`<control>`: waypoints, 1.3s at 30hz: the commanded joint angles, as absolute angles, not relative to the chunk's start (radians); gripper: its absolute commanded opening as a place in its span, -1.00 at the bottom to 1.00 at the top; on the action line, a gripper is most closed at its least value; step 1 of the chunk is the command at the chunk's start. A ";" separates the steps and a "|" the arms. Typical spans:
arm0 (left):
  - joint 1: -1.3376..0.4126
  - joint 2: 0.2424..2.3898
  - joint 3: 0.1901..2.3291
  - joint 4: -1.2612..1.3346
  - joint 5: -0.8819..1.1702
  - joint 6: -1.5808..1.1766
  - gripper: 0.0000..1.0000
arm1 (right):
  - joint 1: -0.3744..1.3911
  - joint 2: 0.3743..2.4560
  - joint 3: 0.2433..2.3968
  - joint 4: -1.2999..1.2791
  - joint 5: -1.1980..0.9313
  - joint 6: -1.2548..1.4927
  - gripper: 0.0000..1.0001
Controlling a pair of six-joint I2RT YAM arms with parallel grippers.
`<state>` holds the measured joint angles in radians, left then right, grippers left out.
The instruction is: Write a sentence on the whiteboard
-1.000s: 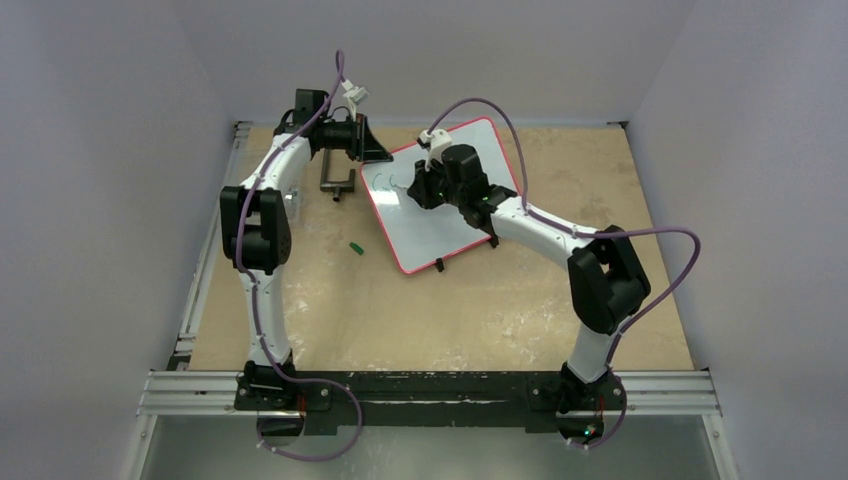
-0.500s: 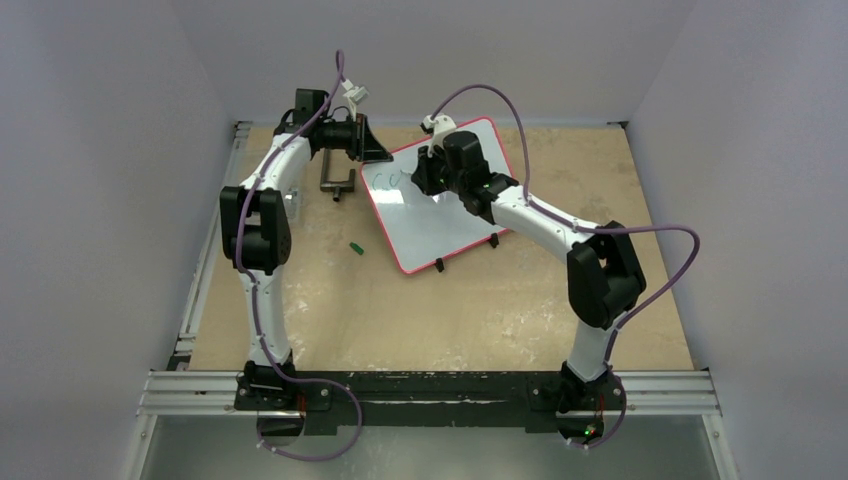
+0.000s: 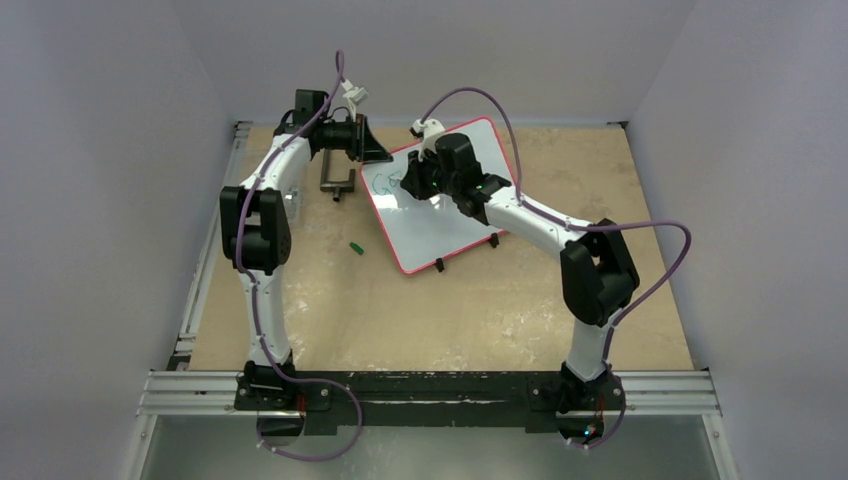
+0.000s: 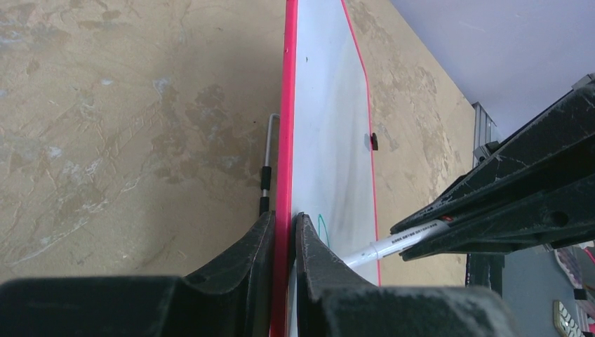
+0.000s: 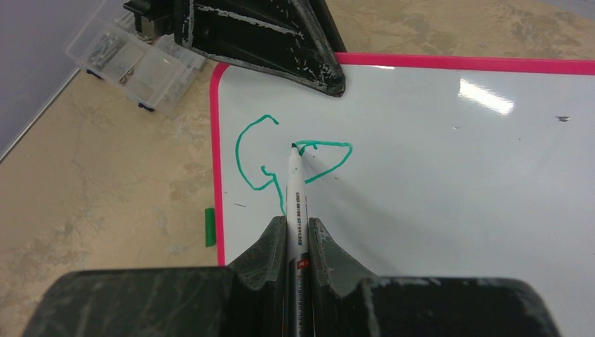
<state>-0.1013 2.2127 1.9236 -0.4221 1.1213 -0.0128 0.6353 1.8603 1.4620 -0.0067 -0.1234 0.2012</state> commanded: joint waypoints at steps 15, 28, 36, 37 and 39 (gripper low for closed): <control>-0.120 2.159 1.898 -0.414 1.118 0.043 -1.00 | 0.631 1.704 1.441 -0.006 -0.055 0.206 -1.00; -0.120 2.149 1.889 -0.411 1.117 0.046 -1.00 | 0.526 1.696 1.363 0.076 -0.138 0.223 -1.00; -0.120 2.148 1.884 -0.410 1.114 0.046 -1.00 | 0.526 1.733 1.379 0.082 -0.179 0.218 -1.00; -0.120 2.148 1.884 -0.410 1.114 0.046 -1.00 | 0.527 1.738 1.386 0.080 -0.181 0.218 -1.00; -0.120 2.147 1.883 -0.410 1.114 0.047 -1.00 | 0.527 1.747 1.391 0.076 -0.179 0.218 -1.00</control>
